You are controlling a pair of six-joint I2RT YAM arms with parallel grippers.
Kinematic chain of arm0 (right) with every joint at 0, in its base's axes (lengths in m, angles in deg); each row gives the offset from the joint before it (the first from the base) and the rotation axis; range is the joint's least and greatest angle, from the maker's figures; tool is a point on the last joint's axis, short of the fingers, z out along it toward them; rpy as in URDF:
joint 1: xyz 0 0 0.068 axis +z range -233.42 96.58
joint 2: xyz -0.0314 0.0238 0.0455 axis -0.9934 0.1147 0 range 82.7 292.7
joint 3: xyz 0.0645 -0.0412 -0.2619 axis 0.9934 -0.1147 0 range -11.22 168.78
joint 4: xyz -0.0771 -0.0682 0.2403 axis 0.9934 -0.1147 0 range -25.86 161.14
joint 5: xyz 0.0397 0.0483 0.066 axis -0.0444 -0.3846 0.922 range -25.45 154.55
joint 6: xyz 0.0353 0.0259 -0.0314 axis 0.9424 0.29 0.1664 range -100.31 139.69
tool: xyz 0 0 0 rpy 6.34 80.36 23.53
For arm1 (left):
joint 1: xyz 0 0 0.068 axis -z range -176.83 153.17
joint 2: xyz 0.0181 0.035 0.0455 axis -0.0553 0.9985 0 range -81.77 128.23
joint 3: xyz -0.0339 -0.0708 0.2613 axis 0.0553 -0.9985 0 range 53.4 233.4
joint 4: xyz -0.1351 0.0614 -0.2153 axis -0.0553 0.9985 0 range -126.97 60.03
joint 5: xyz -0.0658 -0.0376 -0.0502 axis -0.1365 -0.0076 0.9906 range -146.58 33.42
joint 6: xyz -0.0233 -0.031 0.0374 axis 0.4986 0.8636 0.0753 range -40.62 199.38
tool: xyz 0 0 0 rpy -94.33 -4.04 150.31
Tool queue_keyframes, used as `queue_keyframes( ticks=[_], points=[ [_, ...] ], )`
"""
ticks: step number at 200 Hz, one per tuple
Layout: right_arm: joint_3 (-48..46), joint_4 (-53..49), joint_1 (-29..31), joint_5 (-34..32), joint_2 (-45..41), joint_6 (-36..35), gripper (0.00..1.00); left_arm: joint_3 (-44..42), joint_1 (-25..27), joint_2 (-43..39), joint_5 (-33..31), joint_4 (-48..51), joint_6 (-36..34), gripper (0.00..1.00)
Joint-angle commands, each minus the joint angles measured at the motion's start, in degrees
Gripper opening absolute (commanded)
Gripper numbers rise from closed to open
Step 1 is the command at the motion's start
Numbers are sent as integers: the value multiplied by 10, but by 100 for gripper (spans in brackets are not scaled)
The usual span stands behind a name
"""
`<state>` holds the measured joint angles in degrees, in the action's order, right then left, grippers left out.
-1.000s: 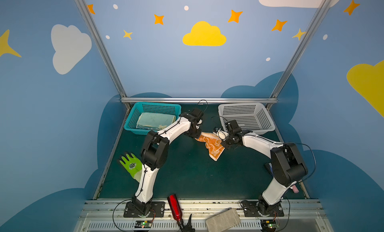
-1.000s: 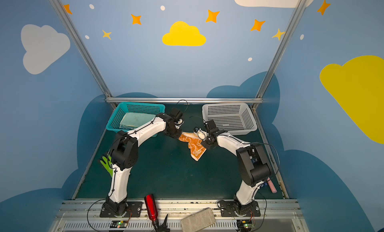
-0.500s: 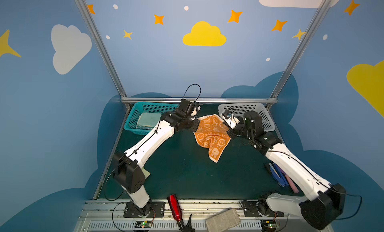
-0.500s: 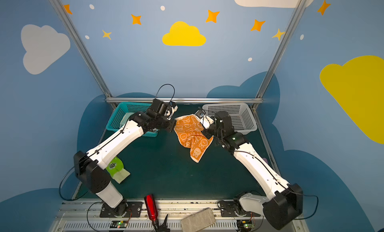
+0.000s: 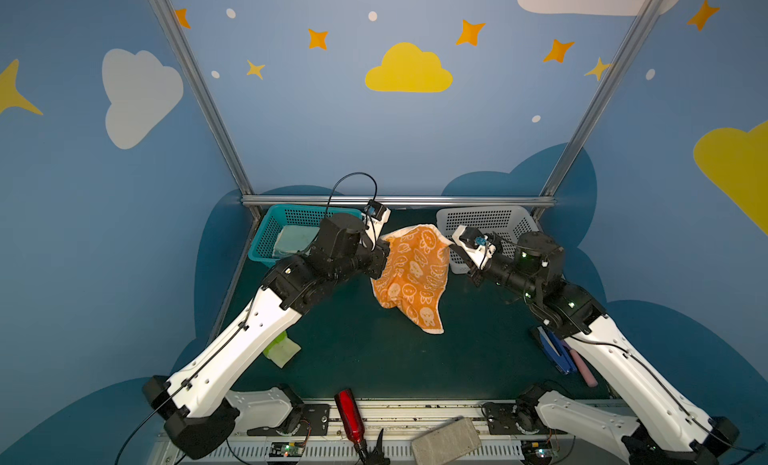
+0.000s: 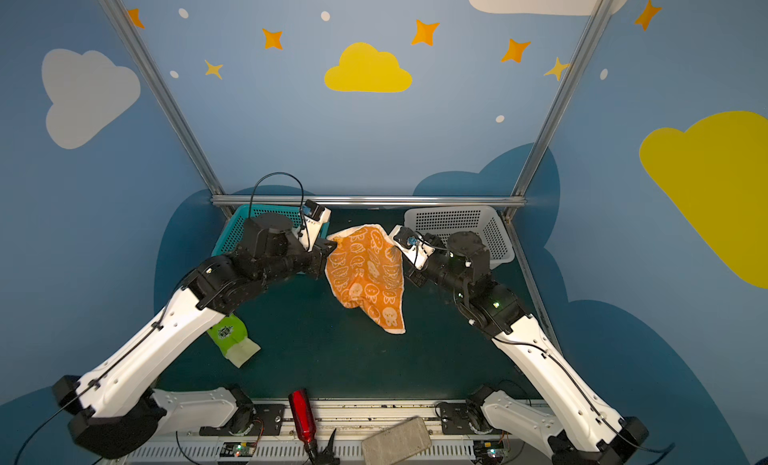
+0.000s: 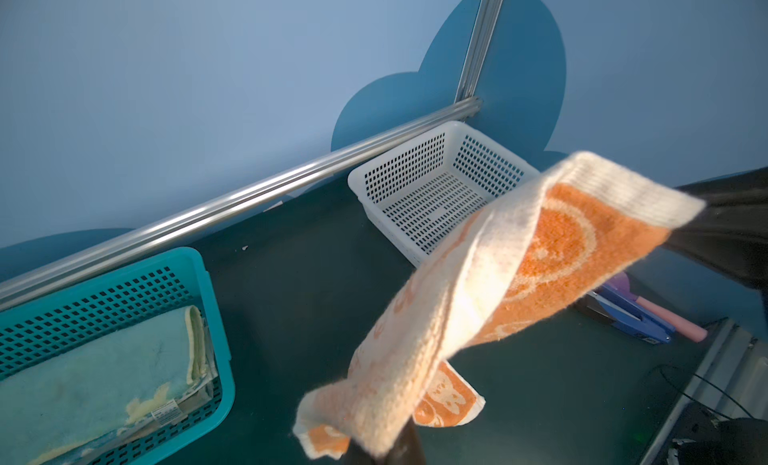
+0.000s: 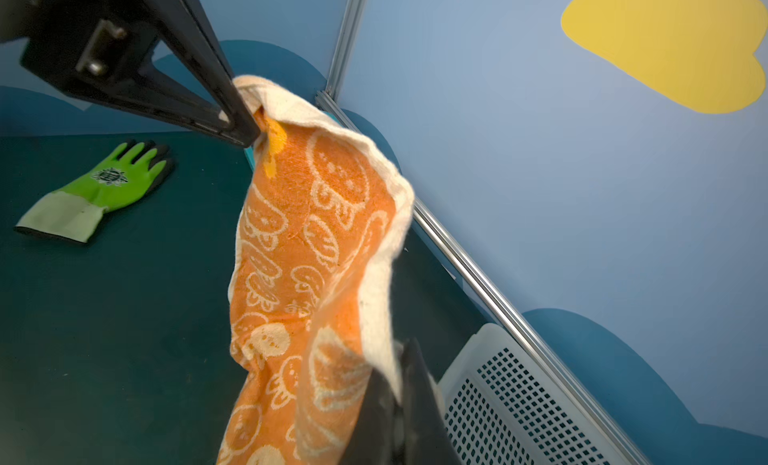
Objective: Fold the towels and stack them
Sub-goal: 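Spread the grippers apart and shake the orange towel out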
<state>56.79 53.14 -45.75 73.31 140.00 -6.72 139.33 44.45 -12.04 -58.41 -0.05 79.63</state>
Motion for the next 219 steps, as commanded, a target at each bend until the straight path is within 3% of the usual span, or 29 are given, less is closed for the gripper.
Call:
queue_keyframes(
  ticks=[1,85,147,219],
  points=[
    [26,-25,16,24,-27,-3,0,-16,15,-42,-15,-2,-3,4],
    [59,-56,48,80,-83,33,0,-45,43,-159,12,6,45,4],
    [99,-56,50,42,-62,22,0,-27,42,-164,4,-27,26,4],
    [122,-46,51,106,-61,36,0,-26,42,-204,44,-53,38,4]
  ],
)
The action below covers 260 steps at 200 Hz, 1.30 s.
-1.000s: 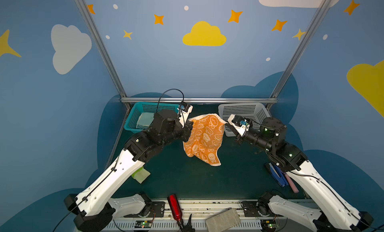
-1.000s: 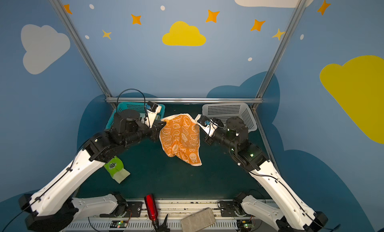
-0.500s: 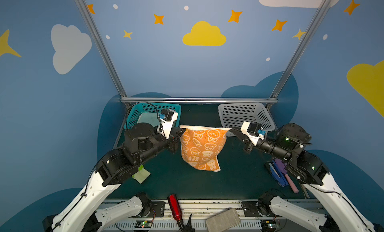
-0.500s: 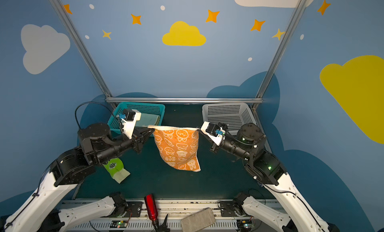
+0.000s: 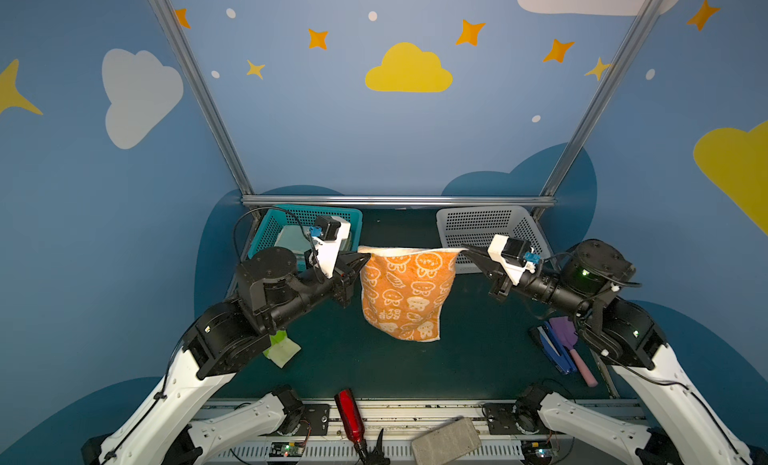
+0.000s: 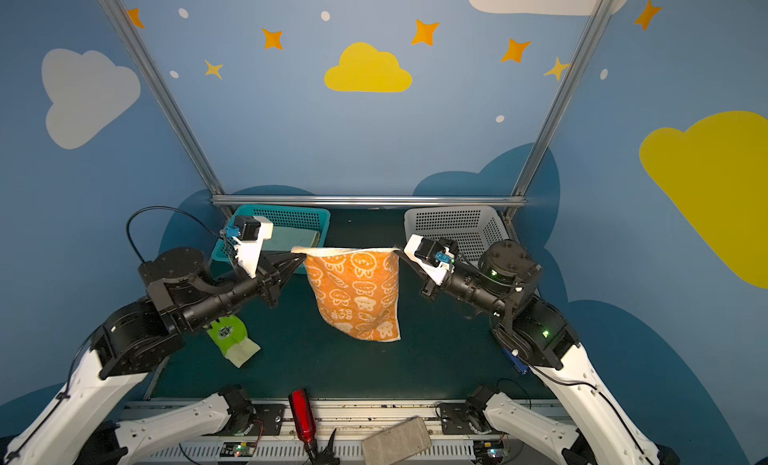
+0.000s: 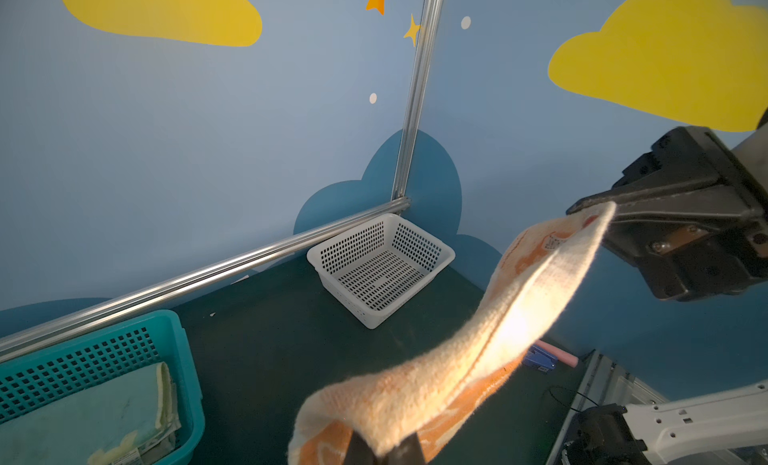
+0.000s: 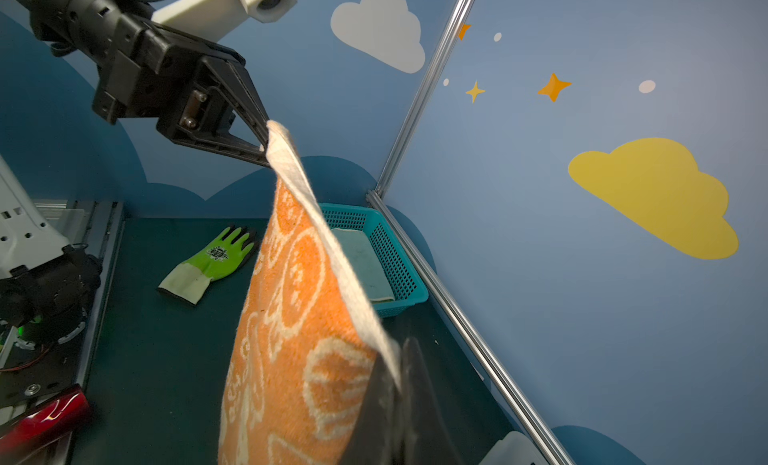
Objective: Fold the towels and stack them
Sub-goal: 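Spread the grippers apart and shake the orange towel out, then lay the orange towel flat on the table with both grippers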
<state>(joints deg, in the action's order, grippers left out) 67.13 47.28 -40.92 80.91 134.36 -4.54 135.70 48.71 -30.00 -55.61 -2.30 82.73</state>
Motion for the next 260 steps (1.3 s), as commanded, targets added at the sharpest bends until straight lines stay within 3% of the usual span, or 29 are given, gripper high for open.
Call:
queue_keyframes(
  ticks=[1,62,116,181,219,260],
  points=[
    [19,12,3,30,-6,15,0,10,0,-25,16,-30,8,4],
    [26,19,4,43,-2,28,0,-7,-1,-51,34,-46,33,4],
    [8,28,5,11,10,20,0,-34,0,-13,-21,-57,44,4],
    [-2,51,-27,-110,77,-19,0,-11,-10,111,-166,-74,-1,4],
    [-1,93,-107,-92,162,-12,0,26,-89,228,-178,-80,-12,4],
    [11,139,-151,-85,279,-15,0,59,-152,366,-200,-115,-14,4]
  ],
)
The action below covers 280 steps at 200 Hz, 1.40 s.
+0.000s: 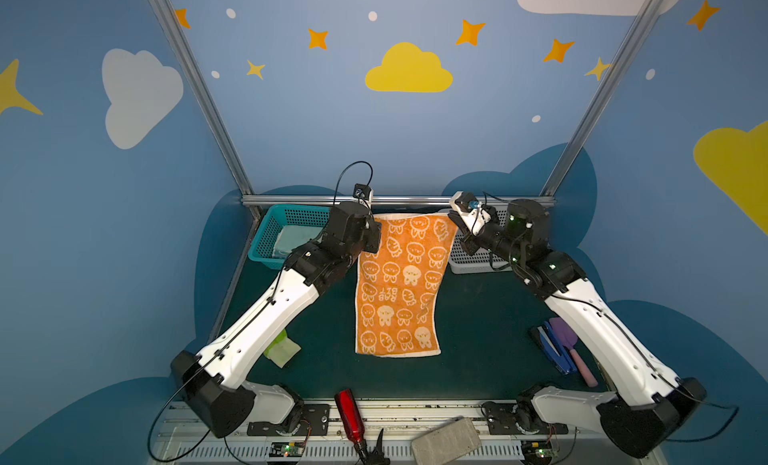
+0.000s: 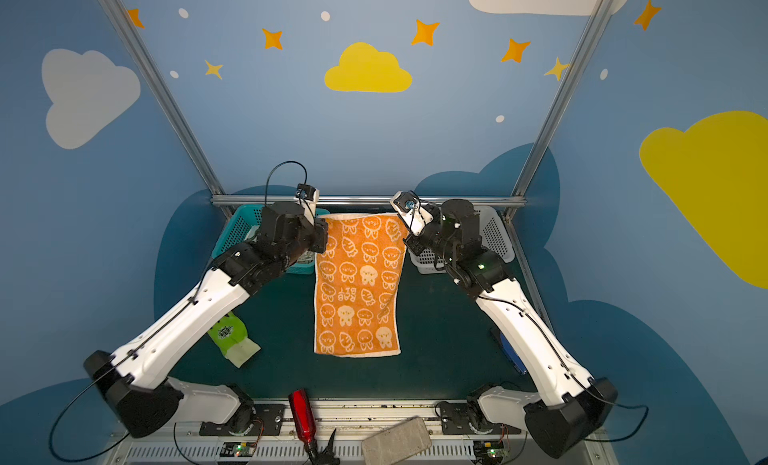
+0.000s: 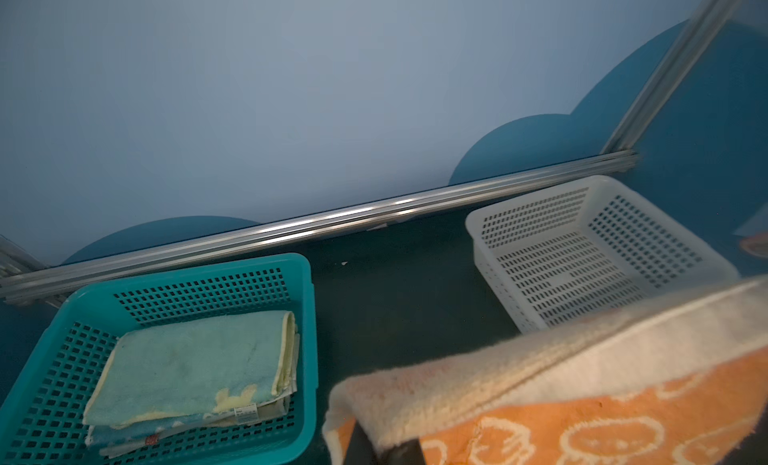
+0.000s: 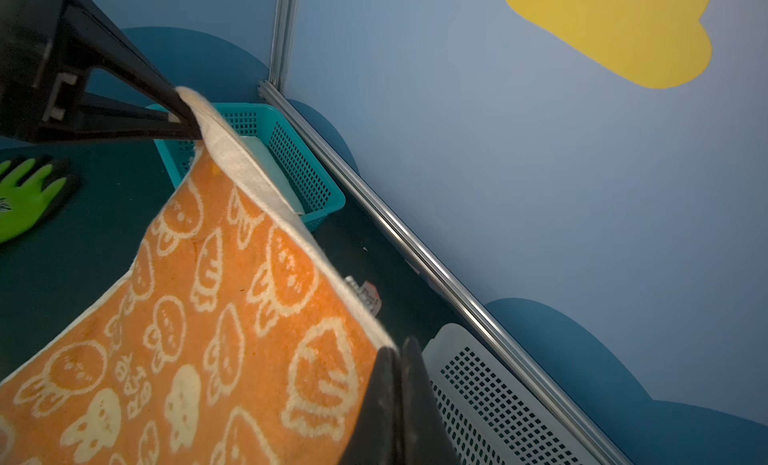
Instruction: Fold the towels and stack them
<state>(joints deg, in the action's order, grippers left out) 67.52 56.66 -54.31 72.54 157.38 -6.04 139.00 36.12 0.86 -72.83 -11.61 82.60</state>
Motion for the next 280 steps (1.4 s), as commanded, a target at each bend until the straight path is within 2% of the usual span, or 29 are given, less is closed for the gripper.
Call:
queue_keyframes(
  ticks=[1,60,130,161,220,245,280],
  points=[
    [8,46,-18,-2,52,0,0,27,-27,60,-28,-23,-14,4],
    [20,90,-54,34,189,16,0,137,-61,256,-15,28,-22,4],
    [1,108,-66,74,255,10,0,190,-72,349,-13,58,-22,4],
    [-18,86,-66,95,237,11,0,184,-72,341,-14,82,-13,4],
    [-67,-43,-63,138,180,1,0,67,-67,250,23,94,21,4],
    [-89,-84,-59,144,166,45,0,17,-58,215,49,105,34,4],
    [-150,-62,-36,157,139,78,0,-35,-43,192,63,111,43,4]
  ],
)
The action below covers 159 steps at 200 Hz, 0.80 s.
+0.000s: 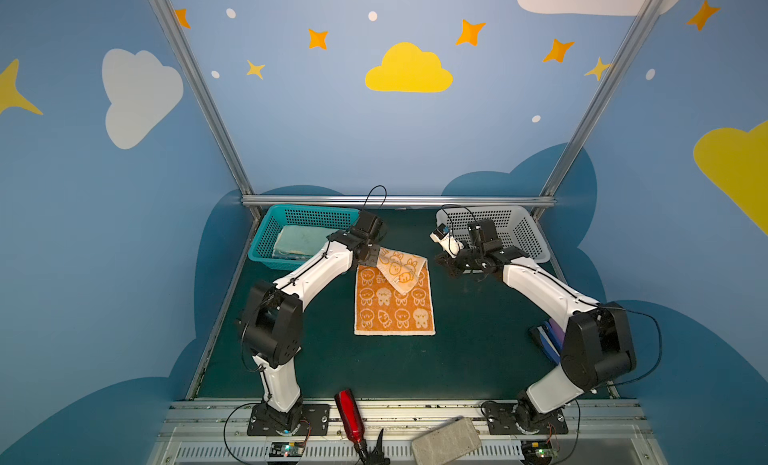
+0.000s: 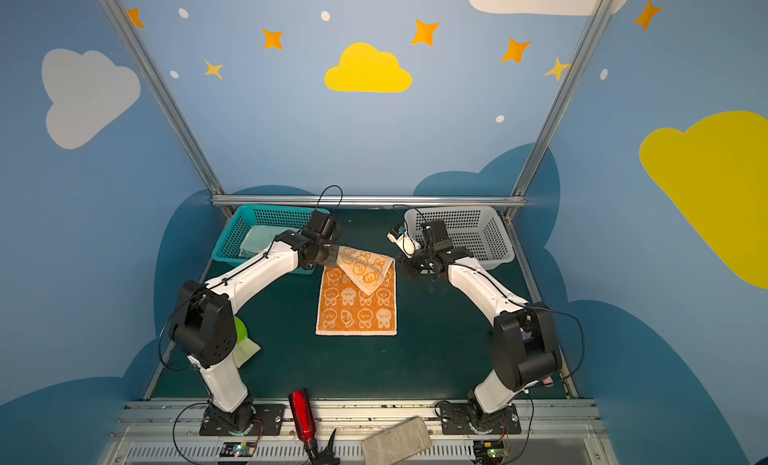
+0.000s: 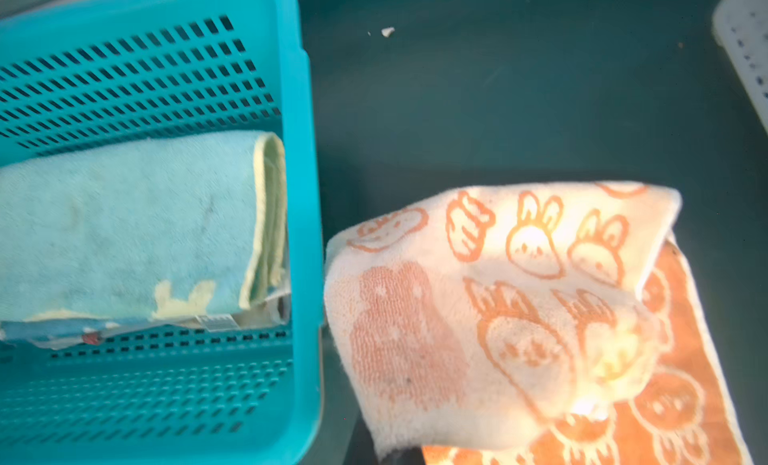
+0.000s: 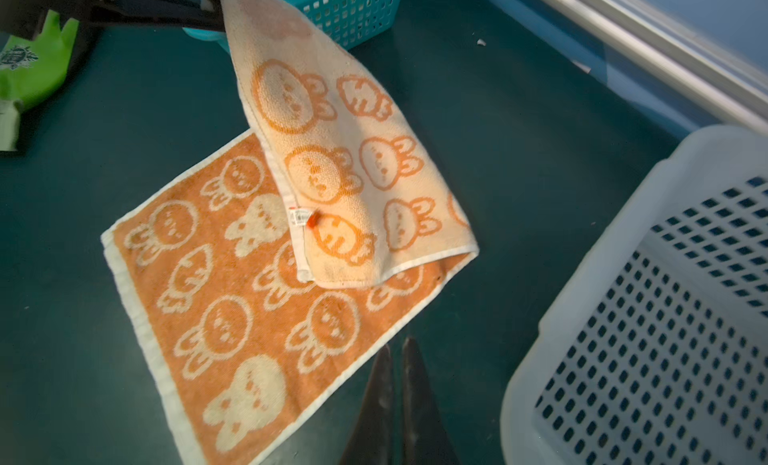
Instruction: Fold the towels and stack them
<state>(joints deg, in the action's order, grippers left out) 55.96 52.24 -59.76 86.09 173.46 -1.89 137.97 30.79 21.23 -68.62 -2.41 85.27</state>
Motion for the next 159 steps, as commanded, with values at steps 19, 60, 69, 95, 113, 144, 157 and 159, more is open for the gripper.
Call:
queue_keyframes(
  ticks=[19,60,69,95,113,144,157,159],
  points=[
    [-62,10,47,19,-28,64,31,-34,15,-5,18,20,21,4],
    [-73,65,146,-60,23,84,40,-33,21,4,12,17,22,4],
    [-66,75,154,-77,43,108,40,-33,21,5,9,15,22,4],
    [-37,84,164,-133,94,170,41,-37,17,11,7,13,24,4],
    [-10,70,164,-147,124,192,42,-47,11,15,15,2,28,4],
    [9,73,165,-151,148,170,43,-62,-4,30,55,-18,39,4],
    [15,67,167,-153,148,139,43,-63,-11,39,71,-22,43,4],
    [17,65,167,-153,148,132,43,-62,-12,40,73,-22,43,4]
  ],
)
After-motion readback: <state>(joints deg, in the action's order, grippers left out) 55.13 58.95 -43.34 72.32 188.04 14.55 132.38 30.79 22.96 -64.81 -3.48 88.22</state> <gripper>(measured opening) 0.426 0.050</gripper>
